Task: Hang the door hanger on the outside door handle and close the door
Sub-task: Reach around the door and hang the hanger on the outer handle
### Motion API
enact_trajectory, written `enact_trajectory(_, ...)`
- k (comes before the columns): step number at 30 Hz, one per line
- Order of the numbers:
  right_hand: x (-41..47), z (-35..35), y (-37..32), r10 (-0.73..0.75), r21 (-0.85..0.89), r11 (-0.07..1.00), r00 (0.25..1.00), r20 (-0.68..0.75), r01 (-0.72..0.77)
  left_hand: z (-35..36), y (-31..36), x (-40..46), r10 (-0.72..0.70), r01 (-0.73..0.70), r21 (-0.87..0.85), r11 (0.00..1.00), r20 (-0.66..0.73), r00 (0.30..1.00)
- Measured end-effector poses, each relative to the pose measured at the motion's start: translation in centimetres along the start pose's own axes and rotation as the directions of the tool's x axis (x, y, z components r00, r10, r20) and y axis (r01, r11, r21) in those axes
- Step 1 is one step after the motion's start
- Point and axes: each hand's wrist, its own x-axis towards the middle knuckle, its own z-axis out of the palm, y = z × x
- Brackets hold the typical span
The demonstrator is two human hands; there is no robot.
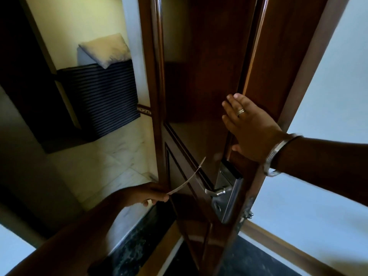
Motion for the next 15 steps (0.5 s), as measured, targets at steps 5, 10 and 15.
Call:
enact_trajectory(5,0.3,0.5,-0.1,0.03,0.015,0.999,1.0,-0.005,-0.03,-1.2,2.2,2.1,-0.099,0.082,0.158,0.984,0.104,0.99)
enact_trajectory(10,0.5,0.3,-0.4,0.031,-0.012,0.999,0.999,0.014,-0.03,-1.5,3.5,3.5,-0.089,0.063,0.19,0.98,0.135,0.987)
enact_trajectory(15,0.5,0.1,-0.2,0.037,-0.02,0.999,0.999,0.013,-0.037,1.8,2.5,3.4,-0.023,-0.024,0.168,0.986,0.276,0.961)
